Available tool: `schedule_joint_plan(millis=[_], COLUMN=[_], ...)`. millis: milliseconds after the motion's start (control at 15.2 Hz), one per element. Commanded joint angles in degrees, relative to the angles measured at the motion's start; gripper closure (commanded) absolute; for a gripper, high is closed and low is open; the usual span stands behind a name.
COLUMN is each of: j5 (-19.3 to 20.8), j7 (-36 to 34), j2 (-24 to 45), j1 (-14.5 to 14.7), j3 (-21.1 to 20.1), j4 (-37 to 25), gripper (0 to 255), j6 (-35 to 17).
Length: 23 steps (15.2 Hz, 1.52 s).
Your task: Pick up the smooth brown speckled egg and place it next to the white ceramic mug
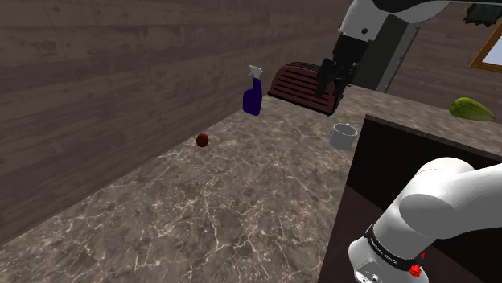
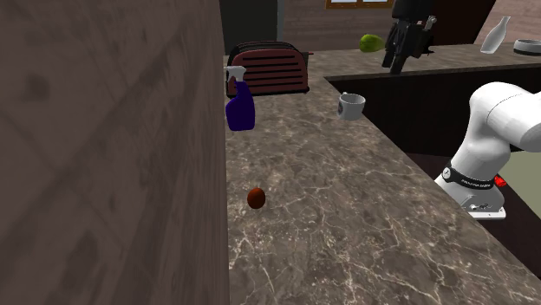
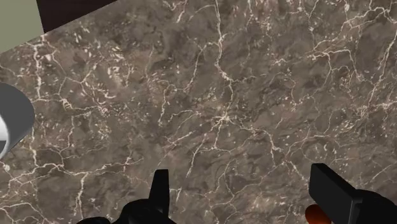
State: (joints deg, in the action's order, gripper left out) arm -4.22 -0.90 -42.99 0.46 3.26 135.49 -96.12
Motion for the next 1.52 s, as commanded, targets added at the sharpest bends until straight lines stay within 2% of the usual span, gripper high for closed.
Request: schedule_joint_plan(millis=[0, 396, 792, 1122, 1452], j5=[0.0, -1.6, -1.3, 0.8, 4.5], j7=[0.0, -5.5, -11.3, -16.6, -22.3], j2=[0.0, 9.6, 21.0, 31.4, 42.5], j1=[0.0, 1.7, 2.8, 3.5, 4.6], j3=[0.0, -5.5, -10.5, -14.1, -16.7], j4=[0.0, -1.5, -5.8, -11.5, -19.1], gripper=[0, 0, 0, 0, 0], j6=[0.0, -8.0, -14.7, -18.9, -21.4])
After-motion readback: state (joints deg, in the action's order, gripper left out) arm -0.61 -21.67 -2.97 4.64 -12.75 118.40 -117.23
